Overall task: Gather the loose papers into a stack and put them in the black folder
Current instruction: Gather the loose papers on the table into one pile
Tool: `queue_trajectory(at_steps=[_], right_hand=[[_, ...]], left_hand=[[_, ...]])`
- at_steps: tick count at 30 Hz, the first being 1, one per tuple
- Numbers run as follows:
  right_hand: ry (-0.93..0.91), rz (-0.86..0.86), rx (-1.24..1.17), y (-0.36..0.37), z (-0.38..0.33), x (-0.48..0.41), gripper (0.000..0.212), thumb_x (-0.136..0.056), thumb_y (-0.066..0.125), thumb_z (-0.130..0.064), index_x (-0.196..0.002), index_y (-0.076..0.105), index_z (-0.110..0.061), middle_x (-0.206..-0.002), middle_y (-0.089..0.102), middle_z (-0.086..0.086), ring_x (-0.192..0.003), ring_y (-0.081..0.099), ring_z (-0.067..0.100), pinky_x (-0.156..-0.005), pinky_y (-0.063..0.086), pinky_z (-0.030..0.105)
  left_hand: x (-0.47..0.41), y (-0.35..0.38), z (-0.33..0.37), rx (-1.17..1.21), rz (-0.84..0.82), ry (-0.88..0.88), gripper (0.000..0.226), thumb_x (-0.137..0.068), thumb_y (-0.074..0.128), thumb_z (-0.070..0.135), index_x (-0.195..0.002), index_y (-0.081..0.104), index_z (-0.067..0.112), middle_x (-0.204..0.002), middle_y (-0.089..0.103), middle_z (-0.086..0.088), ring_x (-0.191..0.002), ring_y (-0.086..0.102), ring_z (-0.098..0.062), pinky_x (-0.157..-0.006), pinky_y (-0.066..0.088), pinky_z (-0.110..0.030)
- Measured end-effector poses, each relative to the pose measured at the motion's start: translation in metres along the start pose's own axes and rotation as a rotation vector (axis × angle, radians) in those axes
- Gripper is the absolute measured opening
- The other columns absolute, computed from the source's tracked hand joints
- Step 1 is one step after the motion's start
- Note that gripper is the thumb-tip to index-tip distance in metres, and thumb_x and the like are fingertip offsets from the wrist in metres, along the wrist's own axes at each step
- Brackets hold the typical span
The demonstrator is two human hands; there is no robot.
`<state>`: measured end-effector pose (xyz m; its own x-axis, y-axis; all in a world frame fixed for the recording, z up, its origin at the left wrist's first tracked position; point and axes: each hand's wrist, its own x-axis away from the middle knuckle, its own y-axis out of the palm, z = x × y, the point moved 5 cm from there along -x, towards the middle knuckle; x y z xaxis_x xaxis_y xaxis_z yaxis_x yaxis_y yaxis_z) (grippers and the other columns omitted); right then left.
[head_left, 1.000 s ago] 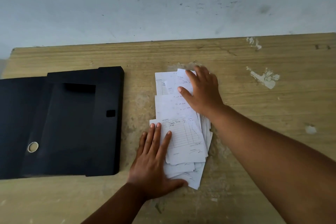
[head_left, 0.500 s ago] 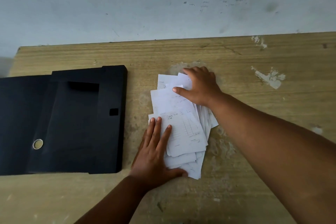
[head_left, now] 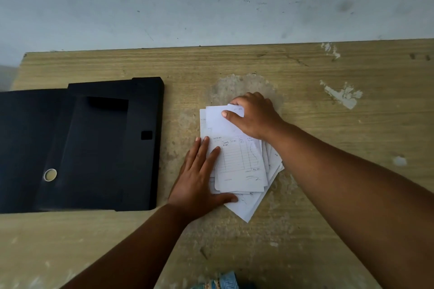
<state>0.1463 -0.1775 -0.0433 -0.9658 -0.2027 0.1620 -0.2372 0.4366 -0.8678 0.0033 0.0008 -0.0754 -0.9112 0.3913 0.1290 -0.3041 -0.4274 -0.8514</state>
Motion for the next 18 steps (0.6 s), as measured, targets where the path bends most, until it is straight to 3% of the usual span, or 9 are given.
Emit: queue_trajectory(at_steps=[4,7,11,14,18], right_hand=[[0.053,0.225,0.109,-0.004,0.009,0.024,0.057,-0.089,0.040,-0.063,-0.122,0.059,-0.021,-0.120,0.062,0.000,-0.119,0.051,0.027,-0.097,0.035,0.046],[0.097,0.253,0.133,0.009,0.012,0.044,0.054,-0.090,0.035,-0.063,-0.113,0.057,-0.019,-0.117,0.056,-0.001,-0.121,0.049,0.026,-0.096,0.038,0.047],[0.099,0.240,-0.115,0.032,0.004,0.065,0.065,-0.093,0.036,-0.058,-0.139,0.047,-0.013,-0.143,0.048,0.006,-0.139,0.038,0.026,-0.114,0.031,0.049],[0.125,0.353,-0.352,0.026,0.005,0.079,0.065,-0.095,0.043,-0.051,-0.143,0.044,-0.008,-0.150,0.044,0.010,-0.142,0.036,0.025,-0.116,0.031,0.048],[0.228,0.522,-0.204,0.018,0.019,0.111,0.057,-0.092,0.048,-0.046,-0.131,0.052,-0.005,-0.138,0.053,0.015,-0.131,0.047,0.032,-0.106,0.039,0.053]], left_hand=[[0.003,0.000,0.005,-0.075,-0.016,0.074,0.138,-0.060,0.064,0.092,-0.163,0.017,0.013,-0.172,-0.001,-0.016,-0.159,-0.009,-0.036,-0.125,0.013,-0.059],[0.001,0.001,0.005,-0.069,-0.007,0.051,0.136,-0.062,0.062,0.092,-0.163,0.021,0.010,-0.172,-0.001,-0.020,-0.159,-0.008,-0.038,-0.125,0.011,-0.059],[0.000,0.004,0.007,-0.092,-0.018,0.010,0.135,-0.063,0.056,0.094,-0.162,0.020,0.011,-0.172,-0.002,-0.019,-0.159,-0.009,-0.035,-0.125,0.003,-0.051],[-0.001,0.001,0.008,-0.077,-0.025,-0.026,0.140,-0.060,0.051,0.098,-0.164,0.009,0.015,-0.172,-0.012,-0.014,-0.157,-0.021,-0.027,-0.124,-0.009,-0.042],[0.001,-0.005,0.003,-0.084,-0.020,-0.161,0.137,-0.064,0.035,0.100,-0.163,-0.009,0.018,-0.170,-0.025,-0.008,-0.155,-0.030,-0.023,-0.125,-0.017,-0.042]])
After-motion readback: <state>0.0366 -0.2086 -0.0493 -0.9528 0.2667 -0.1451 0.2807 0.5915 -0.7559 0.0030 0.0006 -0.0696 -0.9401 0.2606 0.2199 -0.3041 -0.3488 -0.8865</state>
